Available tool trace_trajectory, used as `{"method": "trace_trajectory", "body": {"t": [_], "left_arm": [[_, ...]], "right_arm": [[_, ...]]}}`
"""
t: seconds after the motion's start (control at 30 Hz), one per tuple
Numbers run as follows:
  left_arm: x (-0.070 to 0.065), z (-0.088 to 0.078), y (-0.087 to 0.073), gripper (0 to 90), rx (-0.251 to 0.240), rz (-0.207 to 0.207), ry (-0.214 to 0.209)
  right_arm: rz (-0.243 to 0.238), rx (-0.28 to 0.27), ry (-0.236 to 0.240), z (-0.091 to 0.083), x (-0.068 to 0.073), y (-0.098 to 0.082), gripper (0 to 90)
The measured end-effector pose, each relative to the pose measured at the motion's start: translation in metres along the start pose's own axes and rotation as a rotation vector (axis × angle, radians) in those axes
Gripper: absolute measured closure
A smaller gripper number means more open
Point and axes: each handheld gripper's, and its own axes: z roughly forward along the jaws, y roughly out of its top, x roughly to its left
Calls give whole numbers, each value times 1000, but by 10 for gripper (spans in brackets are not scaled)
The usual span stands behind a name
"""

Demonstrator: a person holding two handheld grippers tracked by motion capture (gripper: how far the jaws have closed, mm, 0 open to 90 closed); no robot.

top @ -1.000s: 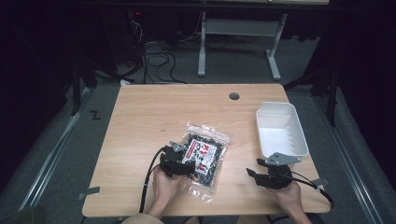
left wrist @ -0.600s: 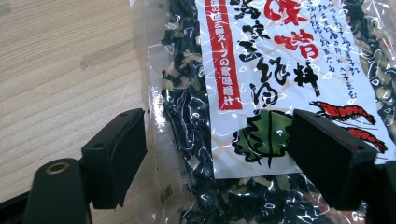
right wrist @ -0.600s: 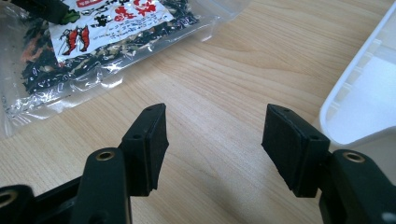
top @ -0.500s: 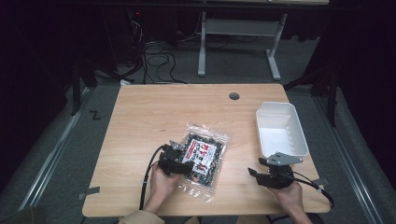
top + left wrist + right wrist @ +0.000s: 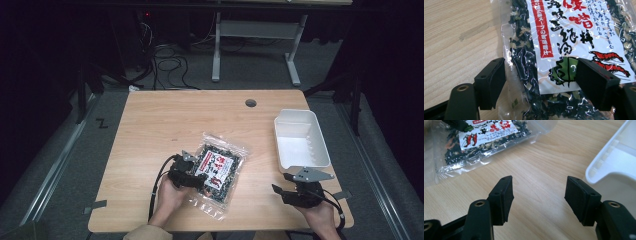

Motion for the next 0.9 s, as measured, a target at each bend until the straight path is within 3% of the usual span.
{"method": "trace_trajectory", "body": {"t": [0.13,0.27,0.37,0.5,0.57,0.63,0.7,0.77,0.9], "left_arm": [[0,-1,0,254,4,14,-11],[0,-1,-1,255,7,27,-18],[0,-2,-1,255,16,41,-27],[0,-2,-1,256,17,54,-32],[0,-3,-3,257,10,56,-37],[1,-3,-4,257,7,56,-38],[0,-5,-6,261,4,57,-39],[1,-5,-6,277,3,58,-38],[1,-6,-8,286,-2,52,-37]], "right_arm": [[32,8,15,0,-3,-2,400],[16,10,43,4,3,-1,434],[5,11,107,11,11,5,431],[-11,7,104,17,16,13,418],[-26,7,123,24,22,23,460],[-20,12,127,27,23,27,453],[20,19,135,38,26,39,432],[18,14,131,40,25,42,433],[38,41,100,55,16,62,434]]}}
